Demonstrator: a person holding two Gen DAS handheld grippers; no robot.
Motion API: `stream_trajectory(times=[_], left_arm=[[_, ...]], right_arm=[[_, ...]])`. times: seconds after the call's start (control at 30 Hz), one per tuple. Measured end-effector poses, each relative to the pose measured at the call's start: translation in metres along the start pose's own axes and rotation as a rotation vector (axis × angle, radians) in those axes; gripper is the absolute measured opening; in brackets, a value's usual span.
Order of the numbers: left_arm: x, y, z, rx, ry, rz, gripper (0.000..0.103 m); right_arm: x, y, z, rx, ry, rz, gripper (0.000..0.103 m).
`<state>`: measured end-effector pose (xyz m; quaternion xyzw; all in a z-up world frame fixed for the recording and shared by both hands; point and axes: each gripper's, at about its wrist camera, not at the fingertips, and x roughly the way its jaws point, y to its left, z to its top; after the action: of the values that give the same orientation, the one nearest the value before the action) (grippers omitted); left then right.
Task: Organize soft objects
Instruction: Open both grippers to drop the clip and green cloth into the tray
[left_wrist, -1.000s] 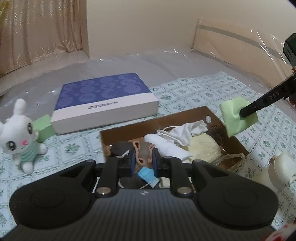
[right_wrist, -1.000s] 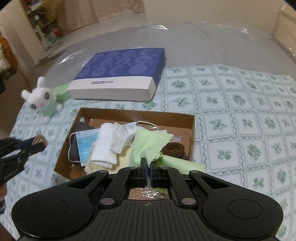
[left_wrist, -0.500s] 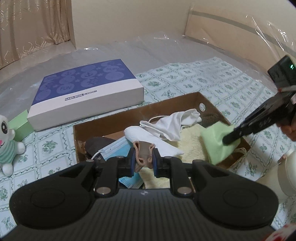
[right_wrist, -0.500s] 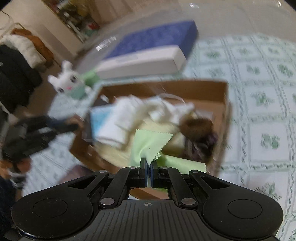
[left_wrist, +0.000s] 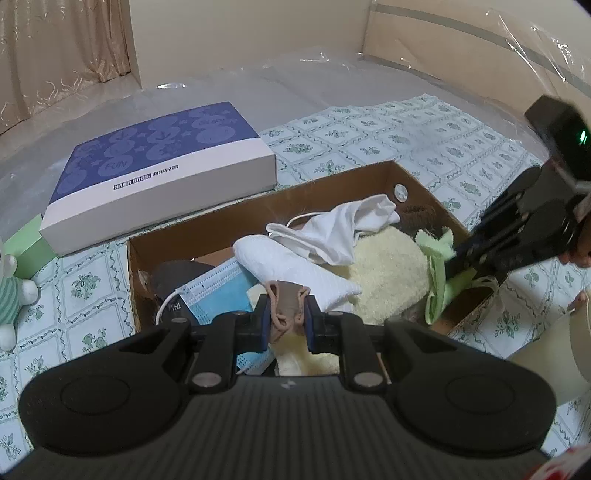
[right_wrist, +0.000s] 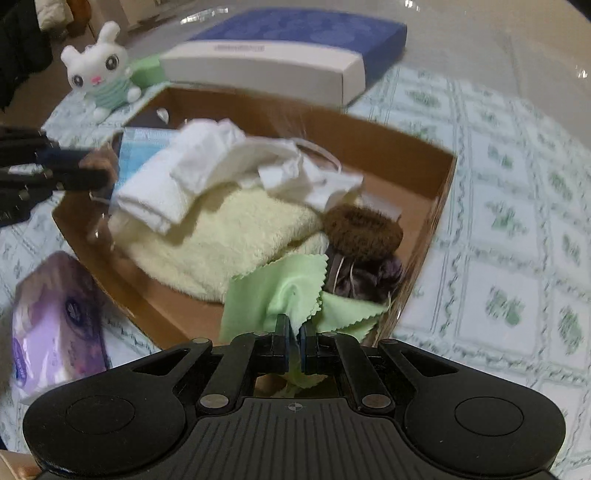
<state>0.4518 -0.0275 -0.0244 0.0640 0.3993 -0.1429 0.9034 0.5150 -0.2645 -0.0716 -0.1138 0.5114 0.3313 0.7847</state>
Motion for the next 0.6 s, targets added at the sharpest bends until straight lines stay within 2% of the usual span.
stream_trajectory(times=[0.03, 0.07, 0.13, 0.27, 0.3, 0.33, 0.4, 0.6], left_arm=[[0.0, 0.0, -0.001, 0.002, 0.001, -0.004, 0.017], [0.001, -0.001, -0.001, 0.004, 0.002, -0.005, 0.017], [0.002, -0.002, -0.002, 0.009, 0.005, -0.01, 0.017], [0.008, -0.01, -0.001, 0.017, 0.016, -0.032, 0.022], [0.011, -0.012, -0.001, 0.018, 0.02, -0.042, 0.027], [0.013, -0.014, -0.001, 0.02, 0.024, -0.047, 0.035], [0.018, -0.018, -0.002, 0.027, 0.033, -0.036, 0.042], [0.026, -0.018, -0.005, 0.03, 0.064, -0.02, 0.048]], right_arm=[[-0.004, -0.003, 0.0, 0.017, -0.018, 0.018, 0.02], [-0.009, -0.005, 0.001, 0.038, -0.035, 0.036, 0.04], [-0.019, -0.011, 0.002, 0.086, -0.072, 0.057, 0.056], [-0.033, -0.017, 0.006, 0.163, -0.135, 0.085, 0.057], [-0.036, -0.018, 0.007, 0.176, -0.145, 0.087, 0.057], [-0.037, -0.018, 0.007, 0.179, -0.15, 0.086, 0.057], [-0.041, -0.017, 0.008, 0.178, -0.156, 0.087, 0.057], [-0.042, -0.013, 0.004, 0.164, -0.149, 0.092, 0.057]])
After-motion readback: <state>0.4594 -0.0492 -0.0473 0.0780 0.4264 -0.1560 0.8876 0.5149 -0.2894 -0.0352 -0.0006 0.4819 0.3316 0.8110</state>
